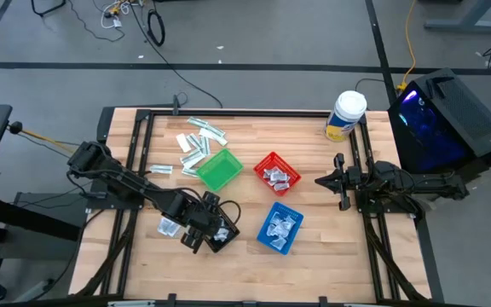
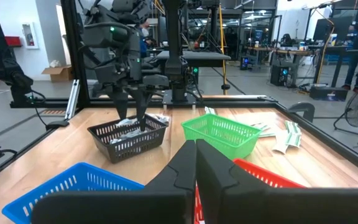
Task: Pick & Place First Aid Supplies
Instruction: Put the black towelette pack into the black bin
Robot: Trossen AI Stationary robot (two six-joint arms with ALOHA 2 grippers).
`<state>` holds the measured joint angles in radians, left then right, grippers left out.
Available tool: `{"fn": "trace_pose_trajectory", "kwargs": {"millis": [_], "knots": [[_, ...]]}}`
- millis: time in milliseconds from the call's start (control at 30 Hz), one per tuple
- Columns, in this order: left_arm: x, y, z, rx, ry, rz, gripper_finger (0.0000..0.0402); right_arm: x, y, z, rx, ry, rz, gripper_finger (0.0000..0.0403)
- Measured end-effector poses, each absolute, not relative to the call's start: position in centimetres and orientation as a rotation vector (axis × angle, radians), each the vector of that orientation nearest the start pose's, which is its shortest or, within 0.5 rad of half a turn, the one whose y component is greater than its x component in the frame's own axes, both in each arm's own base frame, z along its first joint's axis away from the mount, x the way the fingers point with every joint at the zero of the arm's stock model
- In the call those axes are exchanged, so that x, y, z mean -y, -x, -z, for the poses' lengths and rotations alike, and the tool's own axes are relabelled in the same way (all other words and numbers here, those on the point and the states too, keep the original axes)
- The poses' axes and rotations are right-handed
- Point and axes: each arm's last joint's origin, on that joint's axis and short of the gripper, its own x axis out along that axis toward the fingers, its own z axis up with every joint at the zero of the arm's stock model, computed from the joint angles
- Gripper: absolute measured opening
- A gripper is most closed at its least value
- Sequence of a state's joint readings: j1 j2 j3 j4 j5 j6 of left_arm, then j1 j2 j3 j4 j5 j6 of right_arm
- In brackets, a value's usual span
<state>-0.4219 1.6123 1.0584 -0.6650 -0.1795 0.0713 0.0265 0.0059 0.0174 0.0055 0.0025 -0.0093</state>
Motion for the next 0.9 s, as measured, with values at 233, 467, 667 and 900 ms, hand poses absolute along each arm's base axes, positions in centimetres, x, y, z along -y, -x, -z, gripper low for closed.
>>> {"fn": "trace_pose_trajectory", "kwargs": {"millis": [233, 467, 667, 900], "knots": [[11.8, -28.1, -19.9, -1.158, -0.414, 0.245, 0.0237, -0.2, -9.7, -16.9, 0.017, 0.009, -0.024, 0.0013], [11.9, -28.1, -19.9, -1.159, -0.393, 0.274, 0.0283, -0.3, -9.7, -16.9, 0.017, 0.009, -0.024, 0.0013], [12.1, -27.9, -19.9, -1.171, -0.373, 0.263, 0.0326, -0.2, -9.7, -17.0, 0.017, 0.009, -0.024, 0.0013], [13.2, -26.7, -22.1, -1.212, -0.358, 0.26, 0.0332, -0.3, -9.7, -17.0, 0.017, 0.009, -0.024, 0.0013]]}}
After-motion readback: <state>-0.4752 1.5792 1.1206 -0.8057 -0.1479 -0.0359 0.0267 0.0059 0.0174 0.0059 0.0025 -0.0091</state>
